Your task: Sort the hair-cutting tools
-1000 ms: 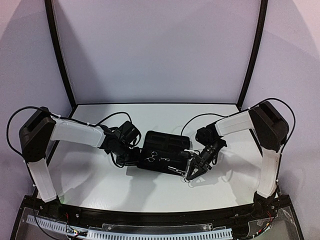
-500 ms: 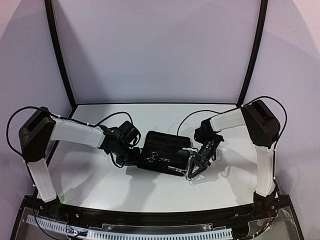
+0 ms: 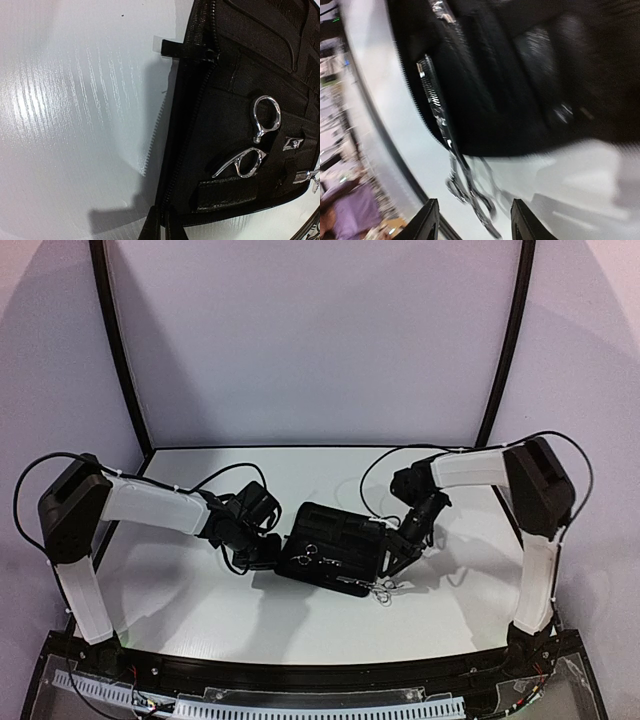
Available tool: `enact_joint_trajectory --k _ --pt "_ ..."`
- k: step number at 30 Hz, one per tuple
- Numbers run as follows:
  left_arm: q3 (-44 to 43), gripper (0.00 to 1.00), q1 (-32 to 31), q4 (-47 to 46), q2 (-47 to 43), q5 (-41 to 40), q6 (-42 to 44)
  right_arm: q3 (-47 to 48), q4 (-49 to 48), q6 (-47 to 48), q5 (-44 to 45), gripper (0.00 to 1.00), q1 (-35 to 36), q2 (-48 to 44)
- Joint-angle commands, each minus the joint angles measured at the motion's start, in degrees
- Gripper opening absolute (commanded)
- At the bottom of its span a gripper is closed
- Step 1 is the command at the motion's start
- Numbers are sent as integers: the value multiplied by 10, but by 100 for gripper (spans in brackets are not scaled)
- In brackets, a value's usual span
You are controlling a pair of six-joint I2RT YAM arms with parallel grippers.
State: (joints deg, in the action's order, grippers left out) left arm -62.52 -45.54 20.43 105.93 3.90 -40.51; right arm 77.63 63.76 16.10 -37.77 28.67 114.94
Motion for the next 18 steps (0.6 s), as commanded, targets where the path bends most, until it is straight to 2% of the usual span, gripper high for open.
enact_joint_trajectory --k 1,3,6,11,18 --pt "29 1 9 -11 55 -42 11 -55 -84 -80 138 49 5 -125" --pt "28 1 10 -8 53 -43 11 -101 -119 -88 169 50 25 -188" --pt "28 1 9 -5 52 -43 13 -141 -146 -102 232 51 73 -230" --pt "27 1 9 1 50 -46 15 -155 -177 -129 324 51 156 -218" --pt "26 1 9 11 50 -53 14 -146 -190 -132 374 43 199 -196"
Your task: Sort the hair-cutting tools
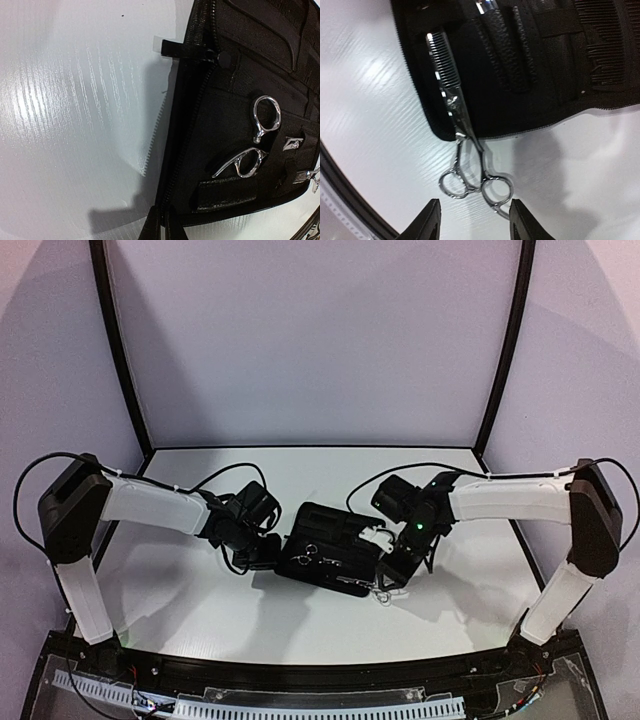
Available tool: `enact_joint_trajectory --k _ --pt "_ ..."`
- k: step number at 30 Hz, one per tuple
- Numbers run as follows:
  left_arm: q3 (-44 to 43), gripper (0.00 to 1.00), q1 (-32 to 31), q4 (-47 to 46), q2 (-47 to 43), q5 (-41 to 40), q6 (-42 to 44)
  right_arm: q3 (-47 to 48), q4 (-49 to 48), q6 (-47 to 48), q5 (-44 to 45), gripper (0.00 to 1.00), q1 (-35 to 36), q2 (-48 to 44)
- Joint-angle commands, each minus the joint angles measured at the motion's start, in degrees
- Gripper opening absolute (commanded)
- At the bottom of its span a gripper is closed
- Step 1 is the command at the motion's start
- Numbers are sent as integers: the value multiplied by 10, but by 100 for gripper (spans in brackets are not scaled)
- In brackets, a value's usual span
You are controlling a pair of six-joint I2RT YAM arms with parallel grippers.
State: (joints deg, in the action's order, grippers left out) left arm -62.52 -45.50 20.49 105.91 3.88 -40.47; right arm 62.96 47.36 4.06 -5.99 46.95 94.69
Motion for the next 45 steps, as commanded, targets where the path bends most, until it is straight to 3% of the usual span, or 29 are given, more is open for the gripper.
enact_joint_trajectory --k 1,4,17,41,45 --pt "26 1 9 10 50 -53 13 0 -25 -12 61 42 21 6" --pt "26 1 9 10 50 -55 12 -4 -16 -15 66 37 35 3" --pt "24 1 8 16 51 -61 18 0 12 -28 97 37 65 36" --pt "30 1 9 13 53 -59 17 -16 -46 -20 125 33 82 89" --pt "30 1 9 12 53 -58 16 -18 -45 -22 137 27 83 95"
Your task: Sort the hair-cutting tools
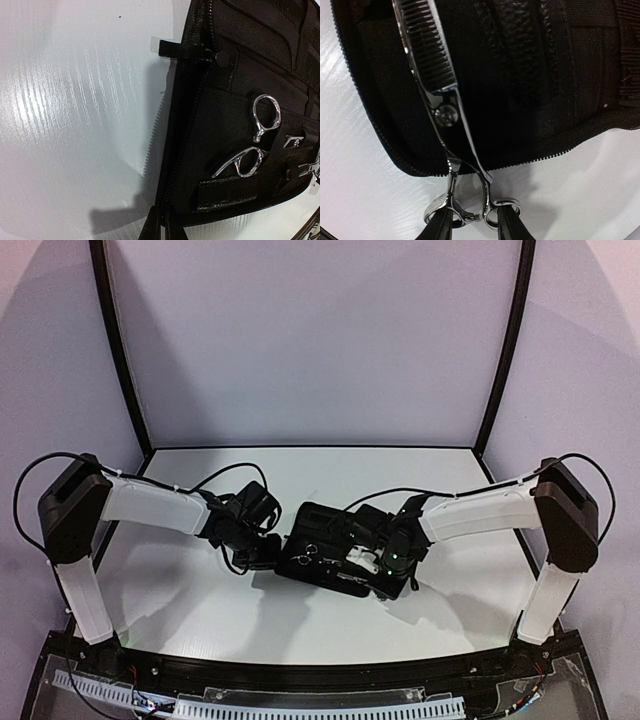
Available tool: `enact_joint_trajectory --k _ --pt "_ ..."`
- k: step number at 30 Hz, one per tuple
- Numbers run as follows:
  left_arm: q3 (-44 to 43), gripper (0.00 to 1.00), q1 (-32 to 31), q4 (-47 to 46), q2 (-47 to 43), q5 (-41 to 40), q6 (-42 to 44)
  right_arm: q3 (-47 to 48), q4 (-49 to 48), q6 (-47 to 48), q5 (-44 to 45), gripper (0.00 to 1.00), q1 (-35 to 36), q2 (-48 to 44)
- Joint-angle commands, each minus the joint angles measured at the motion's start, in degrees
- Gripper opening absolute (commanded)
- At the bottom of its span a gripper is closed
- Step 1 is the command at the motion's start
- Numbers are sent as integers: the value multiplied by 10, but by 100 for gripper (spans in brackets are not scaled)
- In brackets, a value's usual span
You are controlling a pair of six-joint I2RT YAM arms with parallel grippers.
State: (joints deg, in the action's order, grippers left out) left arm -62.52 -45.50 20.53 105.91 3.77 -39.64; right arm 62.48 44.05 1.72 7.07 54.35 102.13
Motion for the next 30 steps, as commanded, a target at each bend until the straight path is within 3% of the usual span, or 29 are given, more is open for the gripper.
enact_joint_trajectory --k 1,4,12,19,30 --pt "30 1 9 12 53 -57 7 -15 -12 2 7 22 9 22" --pt "30 1 9 12 52 -56 9 -12 -9 10 10 12 9 21" --pt "26 1 9 7 52 -52 26 30 38 59 32 0 13 18" --pt "20 1 9 8 51 -54 29 62 77 81 71 0 41 22" --pt "21 1 9 2 52 -49 32 62 41 76 133 0 60 15"
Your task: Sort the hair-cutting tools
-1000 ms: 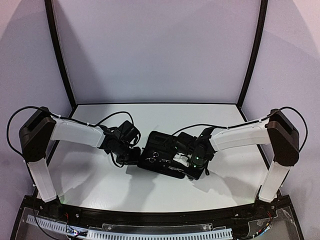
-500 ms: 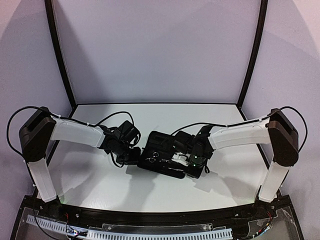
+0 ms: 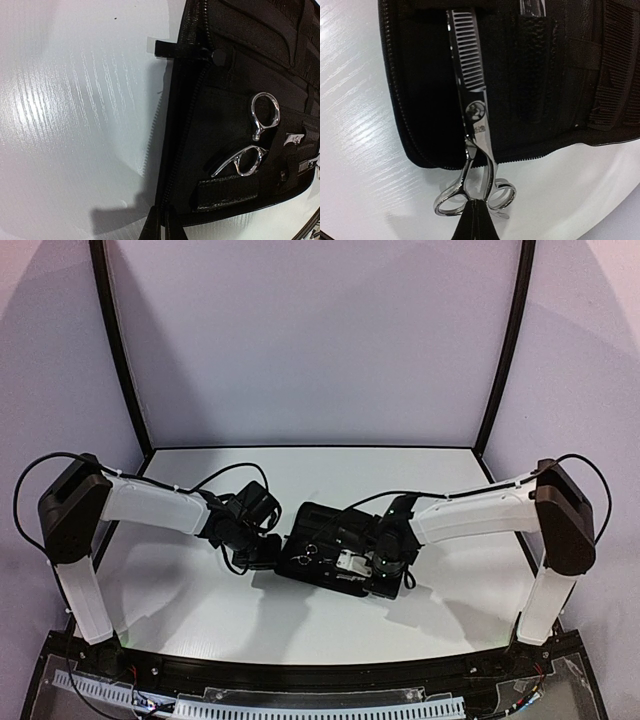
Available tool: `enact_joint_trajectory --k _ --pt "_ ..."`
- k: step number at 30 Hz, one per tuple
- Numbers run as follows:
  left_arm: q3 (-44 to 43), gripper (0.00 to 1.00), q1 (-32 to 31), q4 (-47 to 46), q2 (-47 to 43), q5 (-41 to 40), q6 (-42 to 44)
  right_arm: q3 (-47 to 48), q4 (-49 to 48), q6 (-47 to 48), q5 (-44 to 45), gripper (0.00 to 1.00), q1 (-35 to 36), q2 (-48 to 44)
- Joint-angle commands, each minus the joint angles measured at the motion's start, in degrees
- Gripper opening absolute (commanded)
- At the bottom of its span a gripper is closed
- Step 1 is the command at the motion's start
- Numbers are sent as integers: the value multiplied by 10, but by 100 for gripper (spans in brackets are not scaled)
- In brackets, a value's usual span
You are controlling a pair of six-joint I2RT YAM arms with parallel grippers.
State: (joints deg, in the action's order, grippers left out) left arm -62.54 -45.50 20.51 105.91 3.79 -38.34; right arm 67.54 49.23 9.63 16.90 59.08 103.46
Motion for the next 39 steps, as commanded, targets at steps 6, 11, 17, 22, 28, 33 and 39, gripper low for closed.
enact_joint_trajectory --k 6,11,17,22,28,33,39 --pt "21 1 9 3 52 -50 20 2 -27 -84 10 17 7 -69" --pt "23 1 8 3 52 -48 21 -68 -64 -229 -120 29 -68 -180" --pt "25 1 8 5 53 -42 22 -204 -156 -380 -377 42 -217 -276" --pt "26 1 9 6 54 -34 22 -291 -254 -484 -473 46 -267 -292" --pt "28 1 9 4 56 -18 18 -359 -359 -580 -476 46 -293 -255" --pt "28 1 9 5 56 -13 20 -375 -416 -622 -454 45 -299 -208" --pt "28 1 9 10 57 -12 21 -391 -495 -659 -441 39 -299 -158"
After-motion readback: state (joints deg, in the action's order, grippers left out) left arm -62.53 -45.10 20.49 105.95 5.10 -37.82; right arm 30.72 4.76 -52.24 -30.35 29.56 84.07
